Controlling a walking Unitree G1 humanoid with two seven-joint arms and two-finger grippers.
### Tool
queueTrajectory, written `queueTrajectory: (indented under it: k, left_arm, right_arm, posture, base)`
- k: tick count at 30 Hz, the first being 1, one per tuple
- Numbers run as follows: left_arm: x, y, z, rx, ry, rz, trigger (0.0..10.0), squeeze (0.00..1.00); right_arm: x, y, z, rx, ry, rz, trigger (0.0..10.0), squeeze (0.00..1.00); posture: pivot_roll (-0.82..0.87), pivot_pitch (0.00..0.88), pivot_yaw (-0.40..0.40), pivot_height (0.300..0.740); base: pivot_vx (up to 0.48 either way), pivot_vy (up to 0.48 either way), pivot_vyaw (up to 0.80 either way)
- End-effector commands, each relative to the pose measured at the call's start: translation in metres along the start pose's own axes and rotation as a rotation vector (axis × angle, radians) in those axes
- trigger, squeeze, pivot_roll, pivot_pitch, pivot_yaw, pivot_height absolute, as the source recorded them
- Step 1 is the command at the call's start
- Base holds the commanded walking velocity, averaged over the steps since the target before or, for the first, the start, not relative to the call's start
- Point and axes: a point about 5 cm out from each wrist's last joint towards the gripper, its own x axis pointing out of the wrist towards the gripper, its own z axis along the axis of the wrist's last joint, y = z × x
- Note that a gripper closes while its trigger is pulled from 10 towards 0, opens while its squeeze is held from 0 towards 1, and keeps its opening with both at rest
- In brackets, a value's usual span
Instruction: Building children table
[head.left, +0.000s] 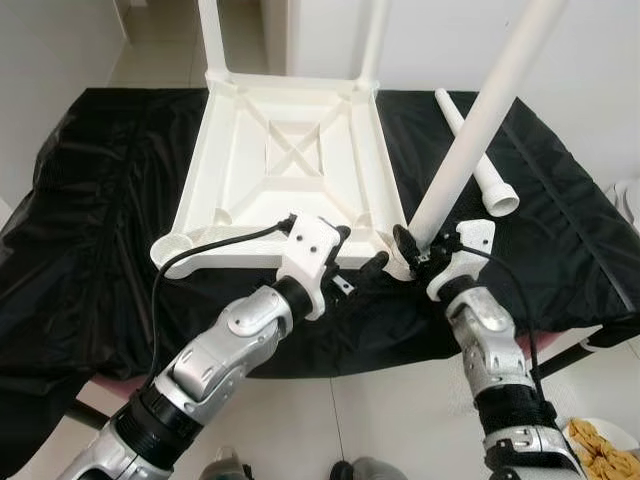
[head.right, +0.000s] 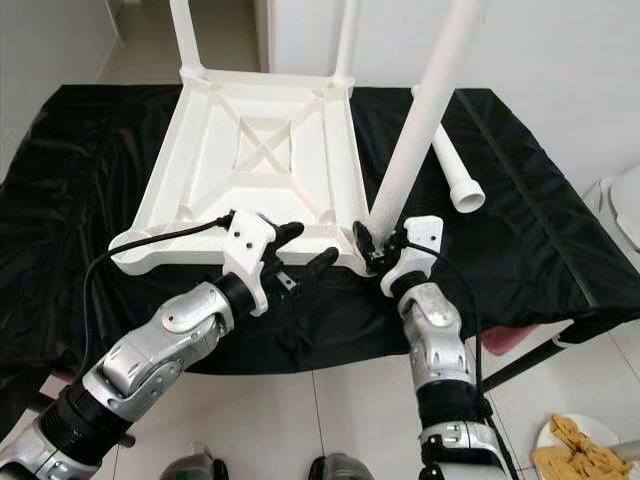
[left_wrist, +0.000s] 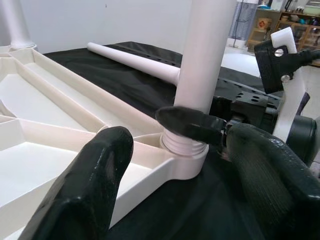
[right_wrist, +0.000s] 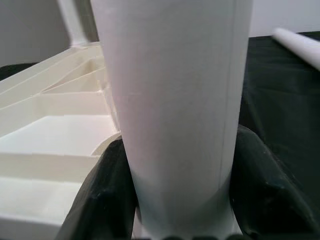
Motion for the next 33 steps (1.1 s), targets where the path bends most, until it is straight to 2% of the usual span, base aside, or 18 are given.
queueTrajectory:
  k: [1,5,6,8,10,13,26,27,33]
  left_arm:
    - [-0.001,-0.013,0.0,0.007,0.004,-0.25,10.0,0.0]
    - [0.0,-0.013,0.0,0.007,0.004,-0.252,10.0,0.0]
    - [0.001,-0.013,0.0,0.006,0.003,-0.252,10.0,0.0]
    - [0.001,-0.013,0.0,0.007,0.003,-0.252,10.0,0.0]
    - [0.001,-0.013,0.0,0.007,0.003,-0.252,10.0,0.0]
    - [0.001,-0.014,0.0,0.006,0.002,-0.252,10.0,0.0]
    - [0.001,-0.015,-0.001,0.006,0.001,-0.254,10.0,0.0]
    - [0.001,-0.015,-0.001,0.007,0.001,-0.254,10.0,0.0]
    - [0.001,-0.014,-0.001,0.008,0.001,-0.254,10.0,0.0]
  right_arm:
    - [-0.005,-0.009,-0.003,0.013,0.015,-0.099,10.0,0.0]
    - [-0.005,-0.005,-0.004,0.006,0.015,-0.168,10.0,0.0]
    - [-0.006,0.0,-0.004,0.01,0.012,-0.285,10.0,0.0]
    - [-0.007,0.004,-0.003,0.009,0.012,-0.329,10.0,0.0]
    - [-0.007,0.004,-0.003,0.009,0.012,-0.329,10.0,0.0]
    - [-0.008,0.022,-0.005,0.035,0.025,-0.345,10.0,0.0]
    - [-0.007,0.028,-0.005,0.037,0.043,-0.329,10.0,0.0]
    - [-0.007,0.03,-0.005,0.047,0.042,-0.322,10.0,1.0]
    - [-0.007,0.03,-0.002,0.049,0.03,-0.282,10.0,1.0]
  posture:
    - [-0.01,0.067,-0.024,0.74]
    - [-0.01,0.063,-0.028,0.74]
    - [0.0,0.058,-0.03,0.74]
    - [0.0,0.058,-0.031,0.74]
    - [0.0,0.058,-0.031,0.74]
    - [0.0,0.05,-0.035,0.74]
    - [0.0,0.044,-0.037,0.74]
    - [0.0,0.043,-0.037,0.74]
    - [0.0,0.043,-0.036,0.74]
  base:
    - [0.0,0.0,0.0]
    - [0.0,0.0,0.0]
    - [0.0,0.0,0.0]
    - [0.0,0.0,0.0]
    - [0.0,0.0,0.0]
    - [0.0,0.0,0.0]
    - [0.0,0.0,0.0]
    - [0.0,0.0,0.0]
    - [0.0,0.0,0.0]
